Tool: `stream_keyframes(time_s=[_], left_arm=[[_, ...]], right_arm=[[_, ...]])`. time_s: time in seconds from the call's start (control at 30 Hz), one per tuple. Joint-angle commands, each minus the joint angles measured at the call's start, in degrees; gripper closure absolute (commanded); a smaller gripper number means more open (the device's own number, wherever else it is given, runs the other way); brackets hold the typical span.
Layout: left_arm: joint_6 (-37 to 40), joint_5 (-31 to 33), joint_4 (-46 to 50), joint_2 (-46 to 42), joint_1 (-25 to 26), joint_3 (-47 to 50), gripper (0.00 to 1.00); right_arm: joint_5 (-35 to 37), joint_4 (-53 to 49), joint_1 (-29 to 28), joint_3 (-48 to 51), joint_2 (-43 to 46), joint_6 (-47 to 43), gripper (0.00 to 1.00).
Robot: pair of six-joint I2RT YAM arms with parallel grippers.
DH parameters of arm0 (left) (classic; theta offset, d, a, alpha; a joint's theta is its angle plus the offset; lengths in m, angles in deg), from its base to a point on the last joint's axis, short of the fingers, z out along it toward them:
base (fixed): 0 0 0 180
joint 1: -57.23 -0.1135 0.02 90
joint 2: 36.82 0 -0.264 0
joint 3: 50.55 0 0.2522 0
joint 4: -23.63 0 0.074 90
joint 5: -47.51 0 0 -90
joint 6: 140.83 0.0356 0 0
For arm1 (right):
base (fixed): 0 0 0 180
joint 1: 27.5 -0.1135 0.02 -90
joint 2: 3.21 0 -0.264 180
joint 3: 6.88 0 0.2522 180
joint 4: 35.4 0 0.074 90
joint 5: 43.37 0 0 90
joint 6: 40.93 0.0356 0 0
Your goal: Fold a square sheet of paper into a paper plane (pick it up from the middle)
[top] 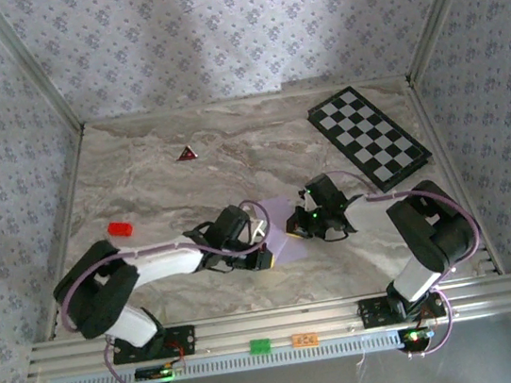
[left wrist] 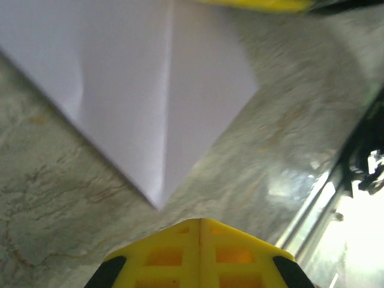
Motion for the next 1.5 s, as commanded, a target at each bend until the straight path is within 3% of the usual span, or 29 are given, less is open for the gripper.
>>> stream_keyframes(time_s=[0.0, 0.23, 0.5, 0.93, 1.37, 1.47], left_arm=[[-1.4, 2.6, -0.5, -4.6, -1.8, -1.3, 0.99], [0.3, 4.7, 2.9, -1.9, -6.0, -7.5, 0.98], [1.7, 1.0, 3.0, 8.5, -5.8, -13.3, 0.99], [1.4, 4.7, 2.7, 15.8, -4.3, -11.9, 1.0], [0.9, 4.7, 1.1, 15.8, -4.1, -9.8, 1.0], [0.7, 4.7, 0.8, 15.5, -4.1, -9.5, 1.0]], right_arm=[[0.8, -2.9, -0.3, -3.2, 4.9, -1.5, 0.88], [9.2, -17.3, 1.7, -1.3, 15.9, -2.3, 0.77], [10.5, -21.1, -1.4, 4.1, 21.1, 0.9, 0.67], [14.3, -18.8, -9.0, 3.7, 15.5, 6.5, 0.63], [11.9, -10.0, -9.5, 3.7, 12.4, 8.4, 0.62], [10.2, -6.3, -8.4, 3.9, 11.7, 8.9, 0.57]])
